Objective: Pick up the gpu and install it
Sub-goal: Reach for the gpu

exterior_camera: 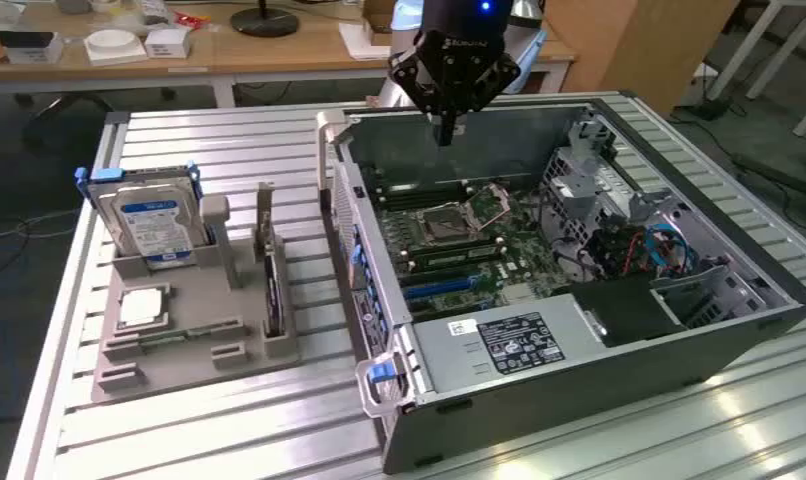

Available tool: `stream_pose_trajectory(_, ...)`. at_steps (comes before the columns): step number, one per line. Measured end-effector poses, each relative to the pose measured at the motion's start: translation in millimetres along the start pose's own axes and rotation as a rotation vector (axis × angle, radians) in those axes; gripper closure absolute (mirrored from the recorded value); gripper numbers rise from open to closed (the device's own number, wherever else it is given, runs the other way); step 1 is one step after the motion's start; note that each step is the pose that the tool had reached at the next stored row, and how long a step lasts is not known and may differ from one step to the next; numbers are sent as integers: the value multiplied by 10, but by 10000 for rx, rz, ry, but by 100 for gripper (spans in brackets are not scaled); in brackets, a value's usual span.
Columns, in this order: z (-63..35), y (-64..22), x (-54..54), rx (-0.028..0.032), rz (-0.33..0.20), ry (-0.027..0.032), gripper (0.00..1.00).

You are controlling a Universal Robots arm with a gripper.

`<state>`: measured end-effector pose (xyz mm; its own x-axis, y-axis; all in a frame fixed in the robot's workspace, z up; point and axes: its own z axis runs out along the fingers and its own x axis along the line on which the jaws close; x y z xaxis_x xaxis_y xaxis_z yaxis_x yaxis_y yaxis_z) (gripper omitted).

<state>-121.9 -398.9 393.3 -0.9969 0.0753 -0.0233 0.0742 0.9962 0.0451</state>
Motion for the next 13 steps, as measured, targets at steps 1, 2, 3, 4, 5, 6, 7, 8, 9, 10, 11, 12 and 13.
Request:
stream_pose_trajectory(1, 0, 0, 0, 0, 1, 0, 90)
stream_pose_trajectory(2, 0, 0, 0, 0, 0, 0, 90)
stream_pose_trajectory(3, 0, 0, 0, 0, 0, 0, 90)
stream_pose_trajectory(4, 0, 0, 0, 0, 0, 0, 90)
stream_pose_trajectory(5, 0, 0, 0, 0, 0, 0, 90)
stream_pose_trajectory(6, 0, 0, 0, 0, 0, 0, 90)
stream_pose_trajectory(7, 0, 0, 0, 0, 0, 0, 90)
stream_pose_trajectory(8, 0, 0, 0, 0, 0, 0, 90)
stream_pose_trajectory(9, 0, 0, 1, 0, 0, 0, 90)
stream_pose_trajectory(10, -1, -1, 9, 1, 2, 1, 90)
stream_pose_trajectory(11, -1, -1, 18, 1, 2, 0, 90)
stream_pose_trajectory(12, -1, -2, 27, 0, 1, 1, 90)
stream_pose_trajectory(13, -1, -3, 36, 1, 0, 0, 90)
